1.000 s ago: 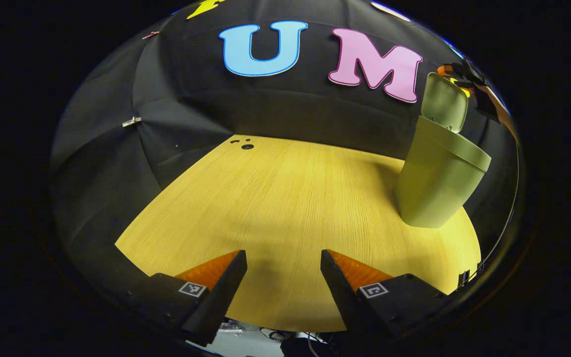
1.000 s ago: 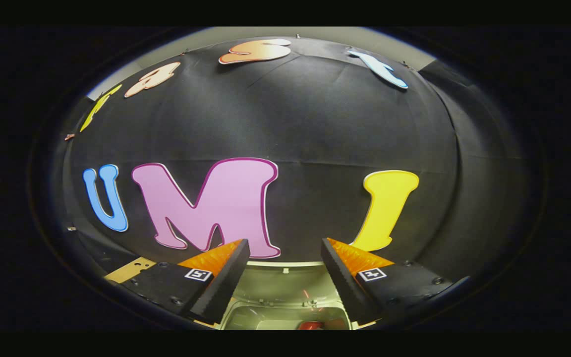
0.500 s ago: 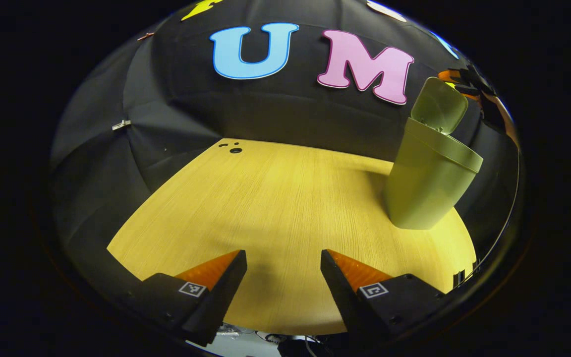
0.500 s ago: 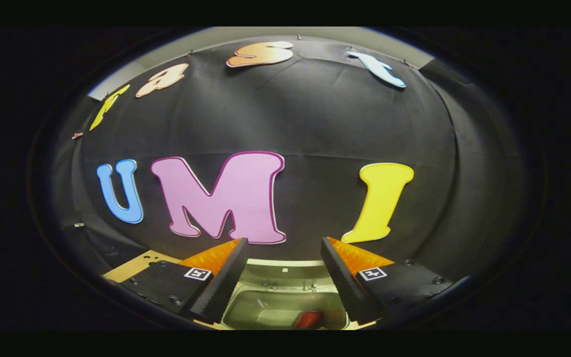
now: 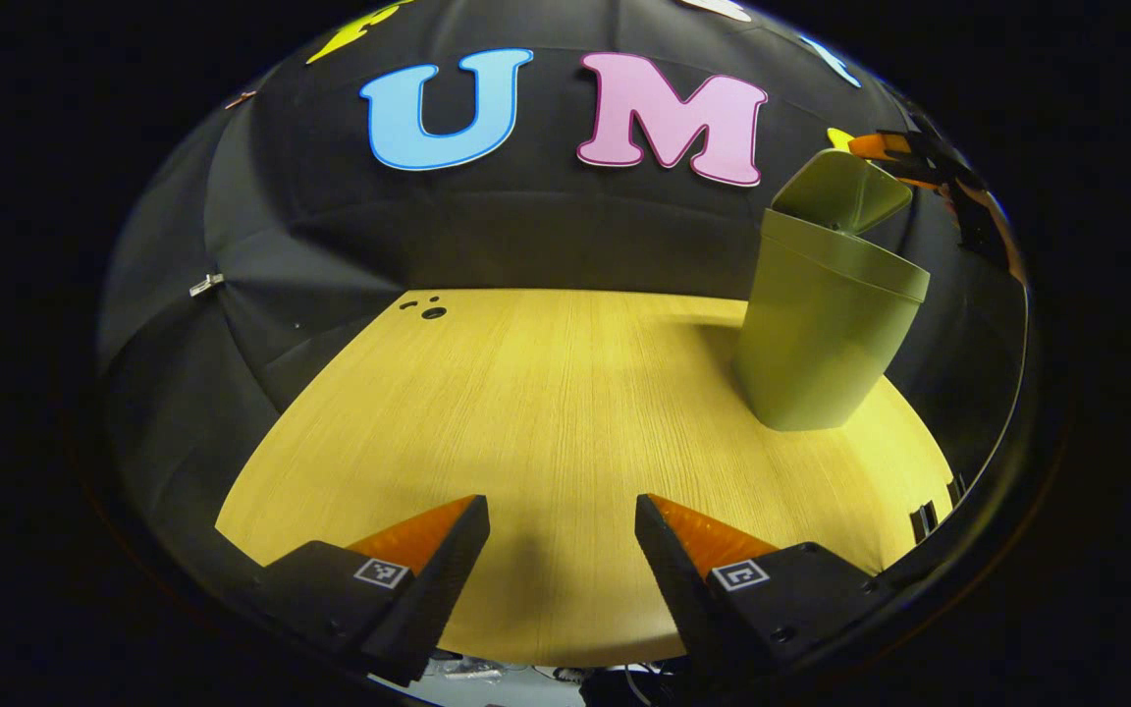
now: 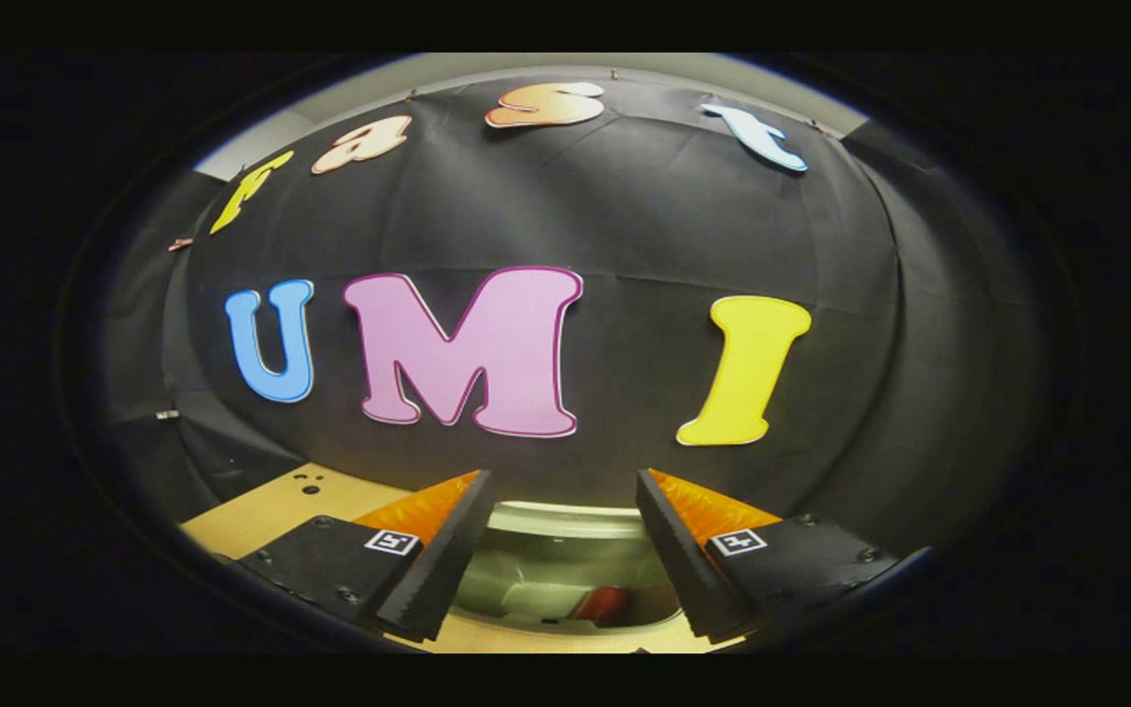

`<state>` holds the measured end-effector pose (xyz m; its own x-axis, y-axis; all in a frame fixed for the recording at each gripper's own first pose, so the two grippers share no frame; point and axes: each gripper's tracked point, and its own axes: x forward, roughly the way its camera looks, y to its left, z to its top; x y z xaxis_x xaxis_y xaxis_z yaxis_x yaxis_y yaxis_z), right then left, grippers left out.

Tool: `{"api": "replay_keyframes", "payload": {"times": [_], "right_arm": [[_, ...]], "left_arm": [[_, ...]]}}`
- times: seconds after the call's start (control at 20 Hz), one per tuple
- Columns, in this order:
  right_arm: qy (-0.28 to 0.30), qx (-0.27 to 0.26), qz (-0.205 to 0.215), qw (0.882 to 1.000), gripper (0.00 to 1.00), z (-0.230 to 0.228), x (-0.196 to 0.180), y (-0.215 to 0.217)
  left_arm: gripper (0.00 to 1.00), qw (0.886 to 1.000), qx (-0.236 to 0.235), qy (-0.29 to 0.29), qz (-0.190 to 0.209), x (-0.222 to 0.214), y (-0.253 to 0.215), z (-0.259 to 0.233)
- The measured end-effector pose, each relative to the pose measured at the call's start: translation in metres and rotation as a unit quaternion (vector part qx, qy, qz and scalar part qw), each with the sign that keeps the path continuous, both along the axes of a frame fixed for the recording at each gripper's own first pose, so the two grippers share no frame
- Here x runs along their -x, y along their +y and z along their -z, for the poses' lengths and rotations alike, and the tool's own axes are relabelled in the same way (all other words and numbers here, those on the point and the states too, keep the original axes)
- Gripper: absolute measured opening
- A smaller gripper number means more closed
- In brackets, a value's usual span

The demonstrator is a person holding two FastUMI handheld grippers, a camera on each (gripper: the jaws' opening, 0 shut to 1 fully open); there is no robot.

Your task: Press the lid of the desktop garbage bin to open it, pick up the crumpled paper on the desktop and throw it into the bin, then pick up the pop can on the desktop and drop it into the bin, and finally close the garbage bin lid.

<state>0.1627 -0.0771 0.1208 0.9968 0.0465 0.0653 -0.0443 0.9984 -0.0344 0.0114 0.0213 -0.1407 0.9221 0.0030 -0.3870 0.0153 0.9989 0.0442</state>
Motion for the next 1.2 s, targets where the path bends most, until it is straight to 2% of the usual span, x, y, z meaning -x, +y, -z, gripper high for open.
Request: {"api": "replay_keyframes", "payload": {"times": [0.2,0.45,0.65,1.2], "right_arm": [[0.035,0.005,0.006,0.999,0.91,0.037,0.009,-0.002],[0.082,-0.041,0.016,0.996,0.93,0.078,0.014,-0.004],[0.106,-0.046,0.028,0.993,0.93,0.101,0.017,-0.005],[0.138,-0.059,0.049,0.988,0.93,0.118,0.017,-0.002]], "left_arm": [[0.96,1.000,-0.004,-0.006,0.013,0.000,-0.006,-0.006],[0.96,1.000,0.002,-0.014,0.013,-0.006,-0.006,-0.017],[0.96,1.000,0.000,-0.018,0.014,-0.003,-0.002,-0.019],[0.96,1.000,0.003,-0.002,0.002,0.003,0.010,-0.002]]}}
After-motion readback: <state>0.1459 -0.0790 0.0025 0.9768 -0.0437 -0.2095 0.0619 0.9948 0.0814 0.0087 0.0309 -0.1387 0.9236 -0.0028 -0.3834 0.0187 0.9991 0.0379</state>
